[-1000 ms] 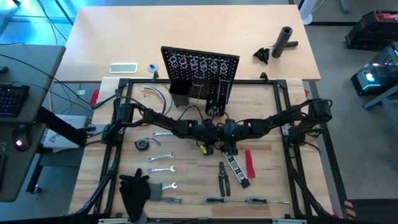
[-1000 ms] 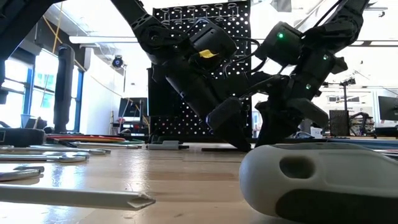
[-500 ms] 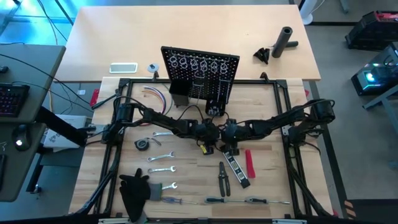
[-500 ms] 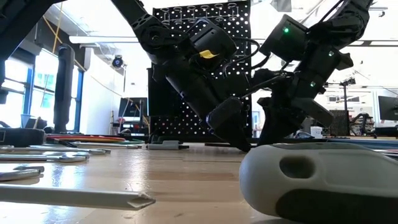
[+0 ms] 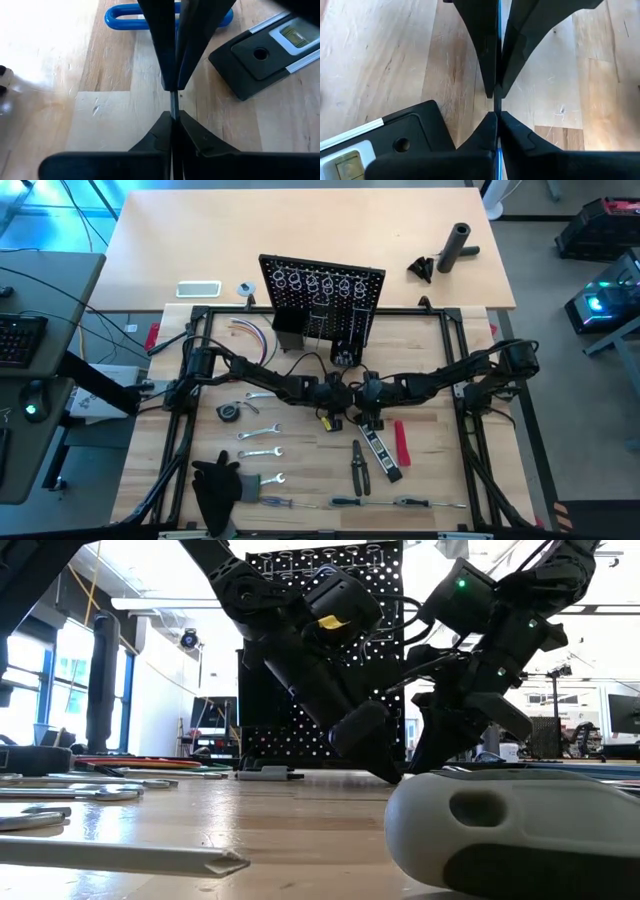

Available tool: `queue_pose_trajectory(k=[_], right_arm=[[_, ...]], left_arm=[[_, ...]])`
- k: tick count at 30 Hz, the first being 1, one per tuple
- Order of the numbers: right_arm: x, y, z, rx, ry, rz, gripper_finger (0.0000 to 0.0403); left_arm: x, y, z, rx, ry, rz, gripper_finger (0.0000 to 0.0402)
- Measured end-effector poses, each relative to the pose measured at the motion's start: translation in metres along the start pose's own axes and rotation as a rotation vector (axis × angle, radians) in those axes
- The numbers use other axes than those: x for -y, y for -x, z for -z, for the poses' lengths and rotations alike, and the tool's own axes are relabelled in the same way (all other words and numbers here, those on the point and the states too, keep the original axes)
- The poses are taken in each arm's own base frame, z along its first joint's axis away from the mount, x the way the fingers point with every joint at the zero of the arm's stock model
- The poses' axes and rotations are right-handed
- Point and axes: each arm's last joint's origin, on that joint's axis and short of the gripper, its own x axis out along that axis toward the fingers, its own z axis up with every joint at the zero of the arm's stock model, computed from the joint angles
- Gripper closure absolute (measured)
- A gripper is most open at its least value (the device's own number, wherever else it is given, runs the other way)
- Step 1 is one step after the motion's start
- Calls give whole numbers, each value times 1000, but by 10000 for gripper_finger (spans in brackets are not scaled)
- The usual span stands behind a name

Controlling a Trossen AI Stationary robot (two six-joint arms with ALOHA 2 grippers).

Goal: Hang tools onto peg board
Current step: Hang the blue pick tool on the black pegboard

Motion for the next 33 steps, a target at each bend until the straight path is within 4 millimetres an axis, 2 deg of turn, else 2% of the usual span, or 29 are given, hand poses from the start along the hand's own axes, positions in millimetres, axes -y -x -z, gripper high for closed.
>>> queue_pose_trajectory(k=[5,11,18,27,33], right_arm=[[0,2,1,-14,-31,-2,384],[3,17,3,-67,-81,34,327],[7,60,1,-44,-194,85,282],[4,124,-1,135,-371,169,279],[-3,152,5,217,-442,201,279]], left_arm=[[1,1,-1,4,-2,-3,397],[1,5,-3,6,0,-9,398],[0,16,-8,11,11,-19,398],[3,32,-21,77,34,-43,398],[10,52,-36,150,32,-103,398]])
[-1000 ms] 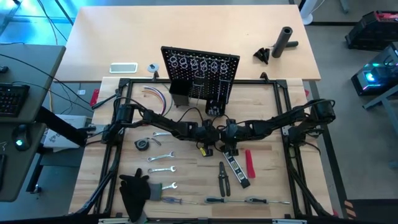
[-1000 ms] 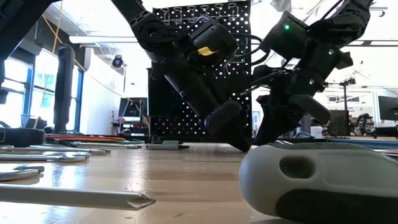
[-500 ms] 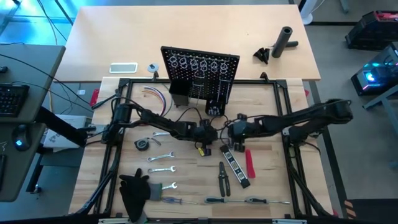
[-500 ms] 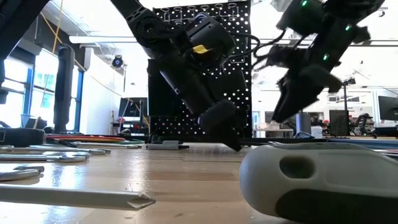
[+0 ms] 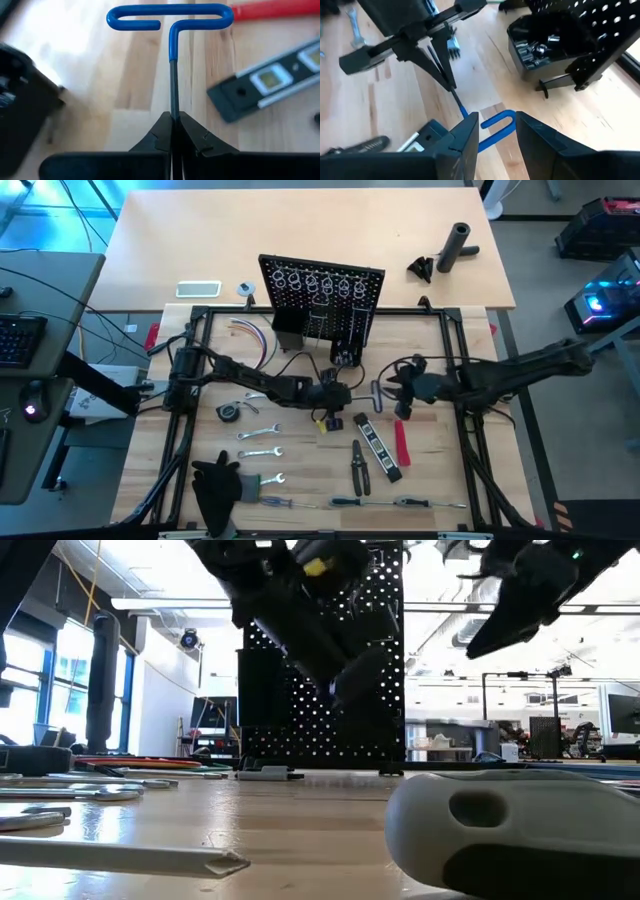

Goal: Hang tools onto peg board
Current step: Hang the blue pick tool on the black pegboard

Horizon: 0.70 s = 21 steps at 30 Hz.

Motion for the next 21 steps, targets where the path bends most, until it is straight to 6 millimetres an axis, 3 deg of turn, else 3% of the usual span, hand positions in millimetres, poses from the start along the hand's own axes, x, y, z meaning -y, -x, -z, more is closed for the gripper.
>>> queue_pose_trajectory(k=[14,21], right_arm=[[-15,31,9,110,-58,-18,279],[-23,38,13,147,-26,-25,279]], left_arm=[[-3,54,-35,131,23,-266,398],[12,70,-44,215,62,-433,398]])
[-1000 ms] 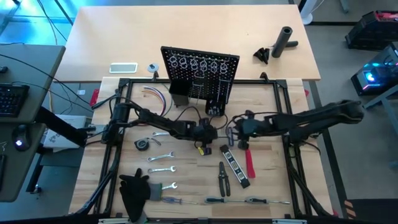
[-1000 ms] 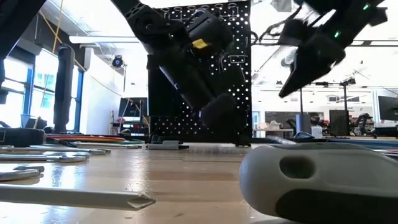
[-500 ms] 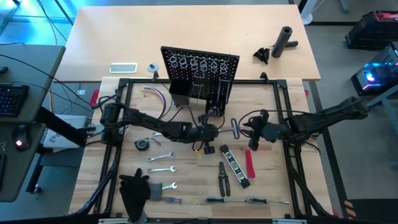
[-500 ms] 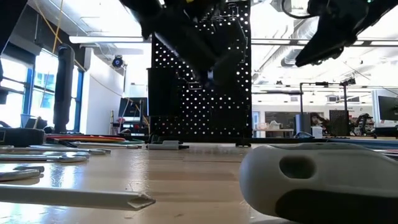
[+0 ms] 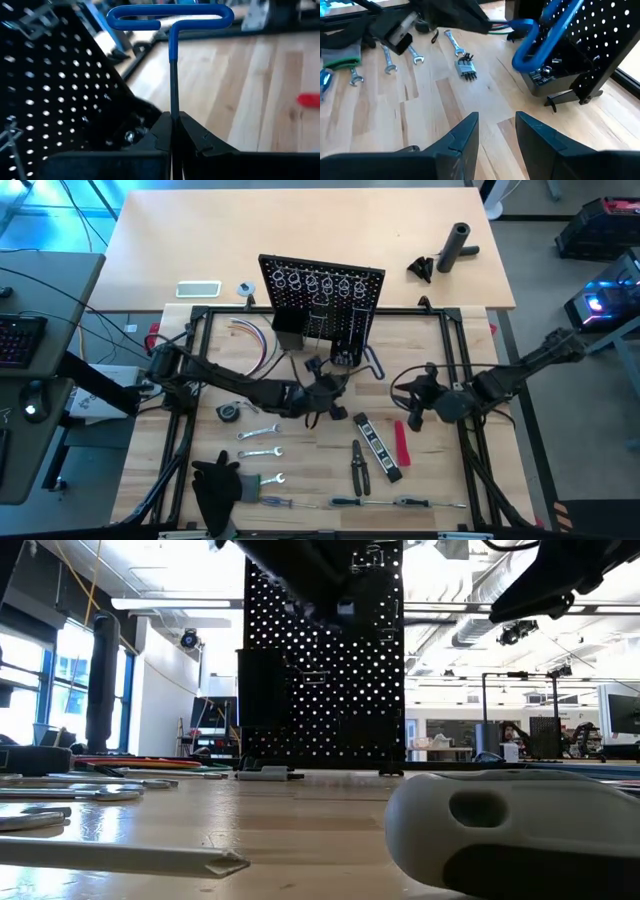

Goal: Hang tools onto peg board
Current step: Hang the blue pick tool on the black pegboard

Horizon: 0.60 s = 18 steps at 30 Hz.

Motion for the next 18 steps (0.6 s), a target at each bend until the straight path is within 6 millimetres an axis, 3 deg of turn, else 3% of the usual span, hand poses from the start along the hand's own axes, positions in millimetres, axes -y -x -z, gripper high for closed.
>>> queue_pose_trajectory(k=[7,12,18], right_arm=[[-5,5,3,5,27,-22,279],[-8,8,5,9,45,-38,279],[-10,10,6,13,80,-50,279]], left_arm=[[16,20,-9,155,77,-119,398],[20,33,5,267,181,-177,398],[20,32,22,294,247,-221,398]])
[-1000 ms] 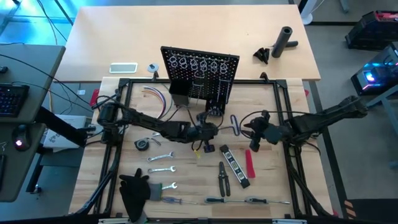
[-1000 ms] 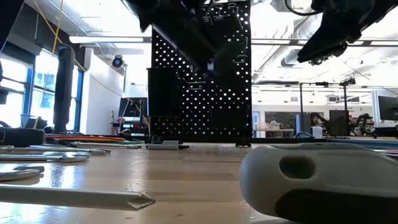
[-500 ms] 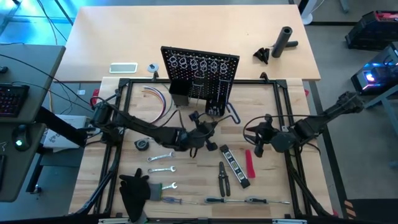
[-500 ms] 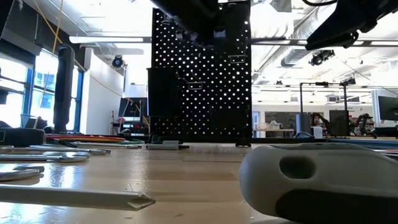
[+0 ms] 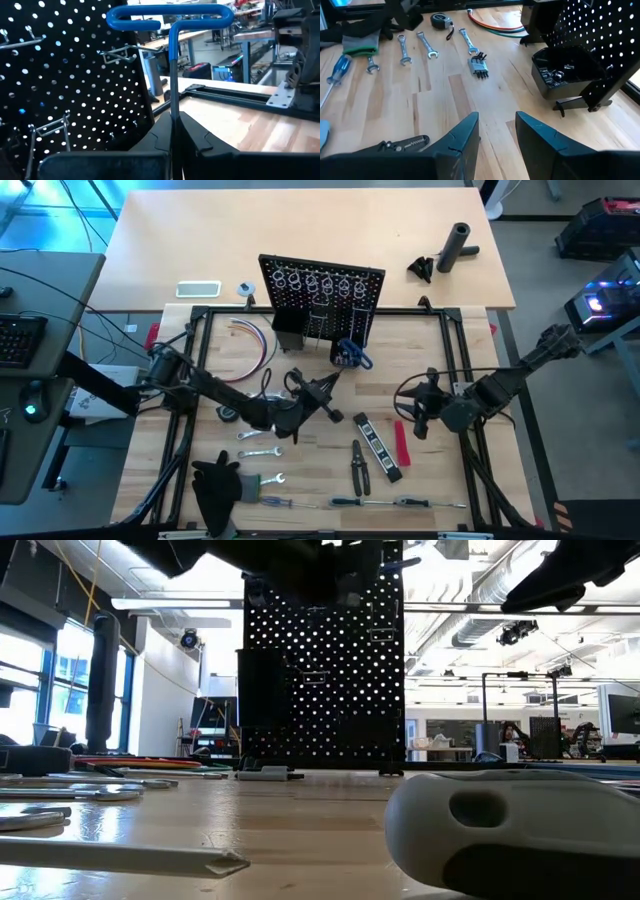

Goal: Hang tools onto peg board
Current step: Hang the blue pick tool on the black pegboard

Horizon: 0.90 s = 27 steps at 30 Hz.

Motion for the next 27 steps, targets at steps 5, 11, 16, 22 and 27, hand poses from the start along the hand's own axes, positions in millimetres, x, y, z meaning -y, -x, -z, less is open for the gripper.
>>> queue_pose_trajectory(k=[5,11,16,22,27], right_arm=[[0,0,0,0,34,1,279],[1,0,2,-15,60,2,279],[1,0,2,-27,71,-2,279],[4,-3,1,-35,95,7,279],[4,-3,2,-48,129,-10,279]], left_arm=[[13,-4,22,30,12,-22,398],[25,-7,46,88,31,-66,398],[33,-8,36,164,-27,-96,398],[32,-19,45,157,23,-110,398],[32,-25,59,149,58,-127,398]])
